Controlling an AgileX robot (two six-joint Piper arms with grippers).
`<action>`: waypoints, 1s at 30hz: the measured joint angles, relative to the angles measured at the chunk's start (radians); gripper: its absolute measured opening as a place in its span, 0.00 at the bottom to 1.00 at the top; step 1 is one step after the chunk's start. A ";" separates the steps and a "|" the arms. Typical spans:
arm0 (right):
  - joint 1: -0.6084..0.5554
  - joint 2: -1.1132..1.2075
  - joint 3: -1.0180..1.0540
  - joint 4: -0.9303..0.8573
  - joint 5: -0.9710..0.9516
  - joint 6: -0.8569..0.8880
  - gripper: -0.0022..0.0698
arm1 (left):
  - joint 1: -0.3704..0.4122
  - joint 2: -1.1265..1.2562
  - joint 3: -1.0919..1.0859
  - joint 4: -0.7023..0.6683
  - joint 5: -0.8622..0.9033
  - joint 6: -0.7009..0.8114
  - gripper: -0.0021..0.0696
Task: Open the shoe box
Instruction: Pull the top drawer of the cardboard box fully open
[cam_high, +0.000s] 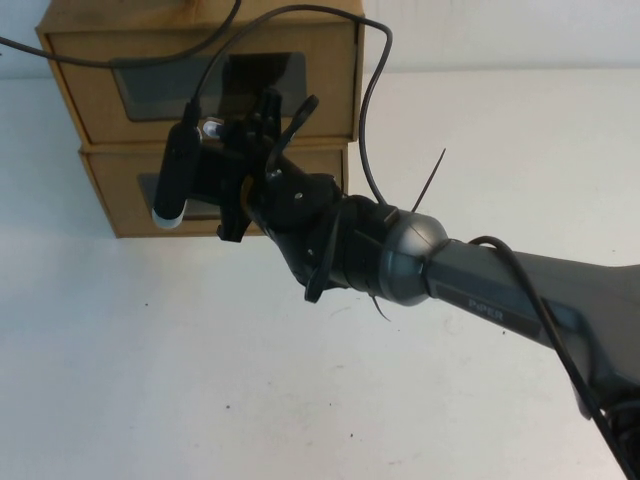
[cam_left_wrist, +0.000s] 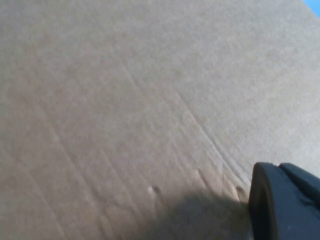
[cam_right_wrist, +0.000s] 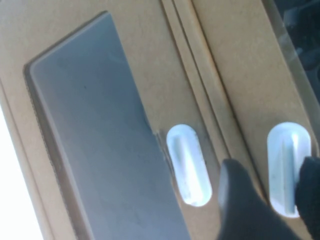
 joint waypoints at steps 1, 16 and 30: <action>-0.002 0.000 0.000 0.000 -0.002 0.000 0.35 | 0.000 0.000 0.000 0.000 0.000 0.000 0.02; -0.011 0.023 -0.046 -0.003 -0.025 0.001 0.31 | 0.000 0.000 0.000 0.010 -0.002 0.000 0.02; -0.009 0.039 -0.070 -0.004 -0.001 0.001 0.15 | 0.000 0.000 0.000 0.018 -0.004 0.001 0.02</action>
